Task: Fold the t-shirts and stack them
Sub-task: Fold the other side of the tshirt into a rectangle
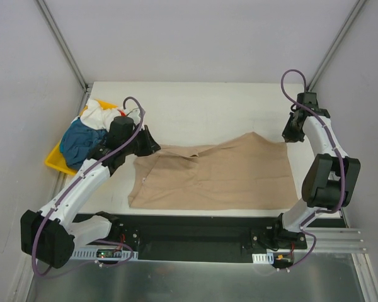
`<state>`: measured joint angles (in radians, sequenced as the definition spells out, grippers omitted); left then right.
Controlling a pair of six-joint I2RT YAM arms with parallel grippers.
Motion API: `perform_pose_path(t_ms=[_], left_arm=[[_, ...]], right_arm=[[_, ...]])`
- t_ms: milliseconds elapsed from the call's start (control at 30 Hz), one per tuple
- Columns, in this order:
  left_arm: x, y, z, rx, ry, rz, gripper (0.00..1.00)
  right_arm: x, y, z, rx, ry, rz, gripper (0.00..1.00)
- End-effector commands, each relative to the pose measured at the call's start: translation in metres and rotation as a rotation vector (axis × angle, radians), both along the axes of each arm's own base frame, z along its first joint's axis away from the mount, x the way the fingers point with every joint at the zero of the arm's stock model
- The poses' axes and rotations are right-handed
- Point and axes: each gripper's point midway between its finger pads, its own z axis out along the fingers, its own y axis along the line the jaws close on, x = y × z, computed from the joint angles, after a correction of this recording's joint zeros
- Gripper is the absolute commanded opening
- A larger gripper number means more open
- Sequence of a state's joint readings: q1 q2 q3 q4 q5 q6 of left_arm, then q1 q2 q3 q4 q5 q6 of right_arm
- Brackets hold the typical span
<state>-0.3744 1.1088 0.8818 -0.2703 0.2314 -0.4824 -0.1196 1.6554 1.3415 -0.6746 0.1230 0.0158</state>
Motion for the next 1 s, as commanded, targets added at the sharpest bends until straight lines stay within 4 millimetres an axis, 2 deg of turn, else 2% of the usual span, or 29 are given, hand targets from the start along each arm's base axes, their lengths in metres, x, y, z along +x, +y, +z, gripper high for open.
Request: perform_pose_path(t_ms=[0, 167, 367, 567, 967], left_arm=[[-0.023, -0.006, -0.006, -0.047, 0.057, -0.017, 0.0], [-0.044, 0.004, -0.019, -0.042, 0.095, 0.01, 0.0], [-0.061, 0.006, -0.033, -0.059, 0.138, 0.008, 0.0], [-0.069, 0.012, -0.04, -0.03, 0.168, 0.014, 0.0], [-0.087, 0.019, -0.043, -0.001, 0.224, 0.011, 0.0]], right_arm=[[-0.013, -0.009, 0.017, -0.044, -0.015, -0.024, 0.01], [-0.021, -0.011, 0.017, -0.051, 0.008, -0.03, 0.01], [-0.04, -0.015, 0.013, -0.076, 0.039, -0.049, 0.01], [-0.061, -0.021, 0.011, -0.106, 0.071, -0.076, 0.01], [-0.08, -0.027, 0.003, -0.14, 0.137, -0.116, 0.01]])
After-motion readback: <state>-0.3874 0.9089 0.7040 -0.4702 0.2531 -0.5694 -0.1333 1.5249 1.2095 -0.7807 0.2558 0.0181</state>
